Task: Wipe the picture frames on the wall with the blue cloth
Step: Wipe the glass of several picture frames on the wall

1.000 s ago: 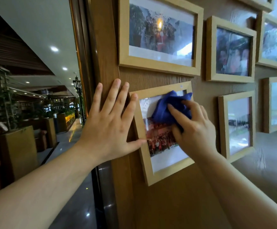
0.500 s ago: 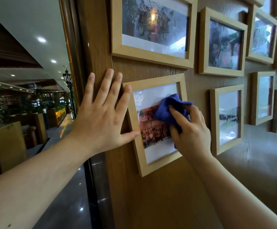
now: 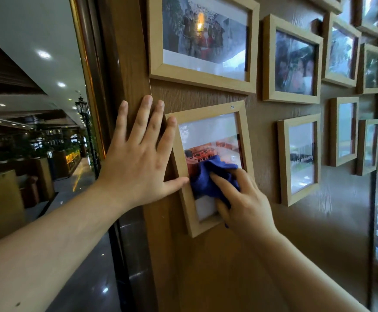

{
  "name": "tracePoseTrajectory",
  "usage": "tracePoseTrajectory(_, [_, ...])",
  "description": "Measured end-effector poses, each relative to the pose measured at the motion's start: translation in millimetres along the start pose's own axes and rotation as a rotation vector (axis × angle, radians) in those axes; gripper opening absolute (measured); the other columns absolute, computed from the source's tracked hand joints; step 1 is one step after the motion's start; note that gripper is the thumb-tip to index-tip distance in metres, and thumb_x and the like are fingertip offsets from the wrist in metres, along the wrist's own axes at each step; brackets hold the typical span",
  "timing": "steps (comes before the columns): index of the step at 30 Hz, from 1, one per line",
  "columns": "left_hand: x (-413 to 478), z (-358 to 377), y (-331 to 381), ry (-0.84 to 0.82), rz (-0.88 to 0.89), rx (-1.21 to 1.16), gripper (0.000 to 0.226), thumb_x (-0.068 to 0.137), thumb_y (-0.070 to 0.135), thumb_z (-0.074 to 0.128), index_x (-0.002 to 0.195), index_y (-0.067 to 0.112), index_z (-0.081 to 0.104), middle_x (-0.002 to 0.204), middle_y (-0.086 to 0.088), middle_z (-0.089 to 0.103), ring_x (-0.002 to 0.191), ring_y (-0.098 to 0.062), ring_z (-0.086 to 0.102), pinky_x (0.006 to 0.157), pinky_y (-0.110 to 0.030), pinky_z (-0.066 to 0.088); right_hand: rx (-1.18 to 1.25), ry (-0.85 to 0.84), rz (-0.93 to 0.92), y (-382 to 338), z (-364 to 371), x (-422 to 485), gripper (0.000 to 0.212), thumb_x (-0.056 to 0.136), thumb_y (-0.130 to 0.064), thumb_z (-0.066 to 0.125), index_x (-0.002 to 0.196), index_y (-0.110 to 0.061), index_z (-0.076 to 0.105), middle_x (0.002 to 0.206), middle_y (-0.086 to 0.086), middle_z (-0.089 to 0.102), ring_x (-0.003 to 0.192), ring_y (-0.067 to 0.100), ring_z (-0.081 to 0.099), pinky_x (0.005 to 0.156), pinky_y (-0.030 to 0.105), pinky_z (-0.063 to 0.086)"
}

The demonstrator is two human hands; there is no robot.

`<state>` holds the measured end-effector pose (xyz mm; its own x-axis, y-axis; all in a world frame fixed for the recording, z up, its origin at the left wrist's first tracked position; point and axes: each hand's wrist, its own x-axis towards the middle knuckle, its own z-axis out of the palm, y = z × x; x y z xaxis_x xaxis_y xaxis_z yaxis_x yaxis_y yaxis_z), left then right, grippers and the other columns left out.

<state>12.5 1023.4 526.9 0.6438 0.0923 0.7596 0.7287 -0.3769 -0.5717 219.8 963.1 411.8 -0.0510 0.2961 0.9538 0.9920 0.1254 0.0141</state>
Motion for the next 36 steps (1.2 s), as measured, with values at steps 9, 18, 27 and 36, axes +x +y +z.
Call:
tracePoseTrajectory(9, [-4.0, 2.4, -1.8, 0.007, 0.026, -0.038, 0.098, 0.082, 0.076, 0.03, 0.146, 0.002, 0.026, 0.153, -0.033, 0.024, 0.146, -0.045, 0.009, 0.115, -0.067, 0.003, -0.135, 0.064, 0.062, 29.6, -36.8, -3.3, 0.04, 0.081, -0.011, 0.07, 0.12, -0.009, 0.062, 0.114, 0.017, 0.059, 0.1, 0.031, 0.058, 0.064, 0.039, 0.057])
tracePoseTrajectory(18, [-3.6, 1.3, 24.1, 0.119, 0.074, -0.173, 0.083, 0.087, 0.064, 0.036, 0.145, 0.005, 0.034, 0.152, -0.031, 0.03, 0.145, -0.047, 0.016, 0.113, -0.07, 0.004, -0.34, -0.044, 0.096, 44.5, -89.1, -22.1, 0.047, 0.082, -0.016, 0.069, 0.127, -0.014, 0.058, 0.119, 0.014, 0.059, 0.098, 0.03, 0.06, 0.058, 0.033, 0.056])
tracePoseTrajectory(27, [28.6, -9.6, 83.8, 0.055, 0.204, -0.266, 0.085, 0.085, 0.064, 0.037, 0.144, 0.002, 0.035, 0.149, -0.031, 0.035, 0.143, -0.047, 0.022, 0.113, -0.069, 0.011, -0.401, -0.031, 0.118, 78.5, -128.7, -26.1, 0.045, 0.082, -0.016, 0.064, 0.126, -0.016, 0.058, 0.121, 0.011, 0.058, 0.103, 0.028, 0.057, 0.063, 0.036, 0.055])
tracePoseTrajectory(36, [92.1, -12.6, 147.4, -0.018, 0.225, -0.196, 0.083, 0.088, 0.062, 0.035, 0.146, 0.002, 0.03, 0.151, -0.029, 0.033, 0.143, -0.044, 0.023, 0.112, -0.067, 0.02, -0.341, 0.02, 0.119, 158.8, -148.2, -28.8, 0.048, 0.08, -0.011, 0.069, 0.126, -0.014, 0.059, 0.119, 0.012, 0.058, 0.101, 0.029, 0.057, 0.063, 0.038, 0.057])
